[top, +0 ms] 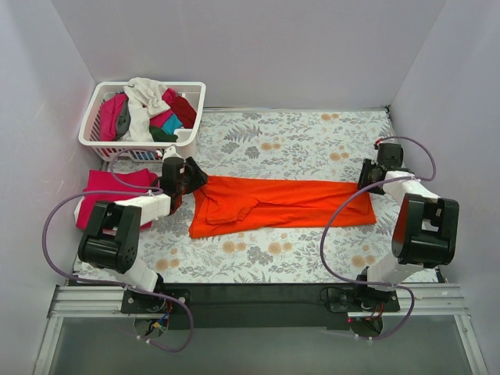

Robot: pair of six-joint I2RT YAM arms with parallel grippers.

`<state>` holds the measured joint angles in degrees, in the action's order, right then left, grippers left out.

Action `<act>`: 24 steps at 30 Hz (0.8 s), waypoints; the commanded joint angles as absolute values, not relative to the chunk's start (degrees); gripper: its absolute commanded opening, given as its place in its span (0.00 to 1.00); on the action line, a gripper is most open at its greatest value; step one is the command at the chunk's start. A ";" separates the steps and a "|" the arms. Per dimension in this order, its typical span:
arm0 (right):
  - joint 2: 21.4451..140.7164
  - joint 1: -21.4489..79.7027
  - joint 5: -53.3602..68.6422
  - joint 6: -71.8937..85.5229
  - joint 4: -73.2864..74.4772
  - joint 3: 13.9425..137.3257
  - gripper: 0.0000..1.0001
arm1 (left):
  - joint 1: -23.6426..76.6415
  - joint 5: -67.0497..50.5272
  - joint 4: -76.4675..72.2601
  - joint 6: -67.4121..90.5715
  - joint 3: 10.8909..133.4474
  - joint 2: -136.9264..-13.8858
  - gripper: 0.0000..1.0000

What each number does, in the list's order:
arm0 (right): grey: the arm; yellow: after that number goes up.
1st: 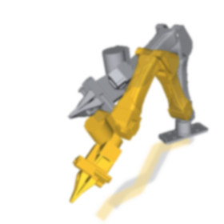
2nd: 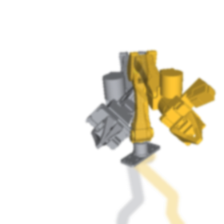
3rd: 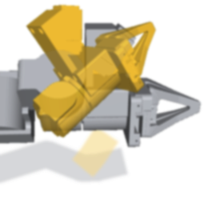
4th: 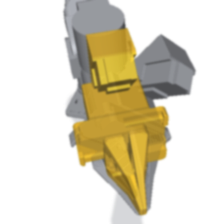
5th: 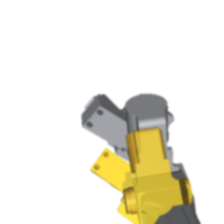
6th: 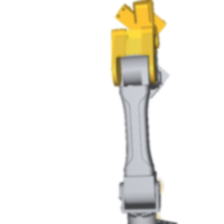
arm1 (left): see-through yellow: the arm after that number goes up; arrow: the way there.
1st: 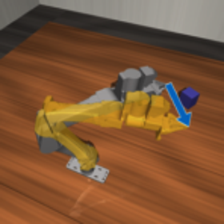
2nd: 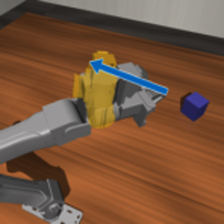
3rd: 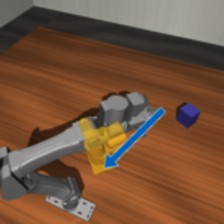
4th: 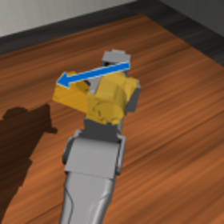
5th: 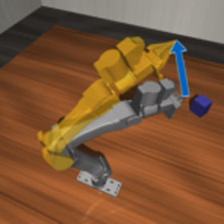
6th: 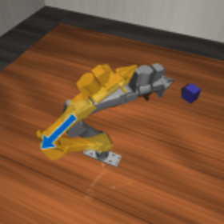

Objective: Fold and stack the t-shirts
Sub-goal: Fold the tshirt

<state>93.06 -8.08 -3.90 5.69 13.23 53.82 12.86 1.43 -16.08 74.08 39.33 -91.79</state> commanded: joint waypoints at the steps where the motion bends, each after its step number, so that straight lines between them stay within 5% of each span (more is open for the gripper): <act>1: 86.77 -6.25 -4.13 5.36 12.13 53.09 0.38 | 14.49 1.31 -17.32 72.33 41.49 -85.88 0.50; 13: 77.96 21.51 -3.79 9.22 9.32 49.31 0.43 | 20.12 2.11 -13.71 74.35 37.27 -78.05 0.54; 24: 91.22 45.42 -1.32 13.80 5.45 59.31 0.43 | 21.27 0.62 -14.50 75.24 34.98 -80.86 0.54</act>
